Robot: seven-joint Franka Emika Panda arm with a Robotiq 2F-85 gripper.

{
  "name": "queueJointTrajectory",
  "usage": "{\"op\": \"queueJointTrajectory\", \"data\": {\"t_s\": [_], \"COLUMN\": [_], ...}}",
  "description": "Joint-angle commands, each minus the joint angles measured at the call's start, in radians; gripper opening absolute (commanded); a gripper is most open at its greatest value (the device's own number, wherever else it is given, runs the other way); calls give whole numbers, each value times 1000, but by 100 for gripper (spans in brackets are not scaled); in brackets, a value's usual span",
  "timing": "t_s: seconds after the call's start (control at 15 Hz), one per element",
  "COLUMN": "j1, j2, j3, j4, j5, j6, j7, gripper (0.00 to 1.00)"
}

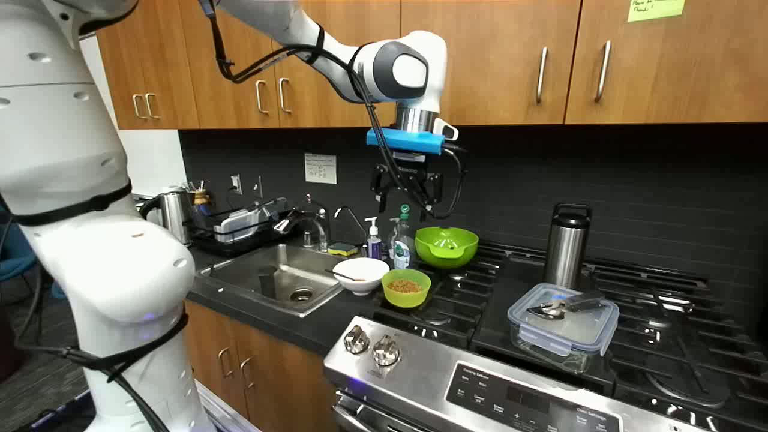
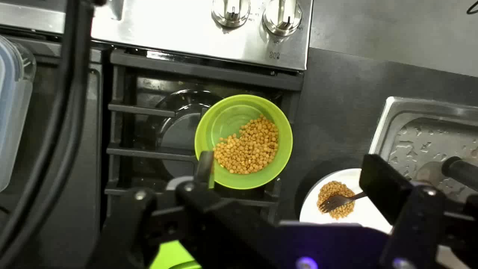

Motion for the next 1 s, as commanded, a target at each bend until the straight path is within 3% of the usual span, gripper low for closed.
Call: {"op": "queueJointTrajectory", "data": {"t_s": [0.0,0.93], "j1": [-36,-79], "j2": [3,64], "j3": [34,46], "j4": [2,9], "j5": [6,0], "j6": [-2,86], "j7": [-5,33], "gripper": [100,100]}}
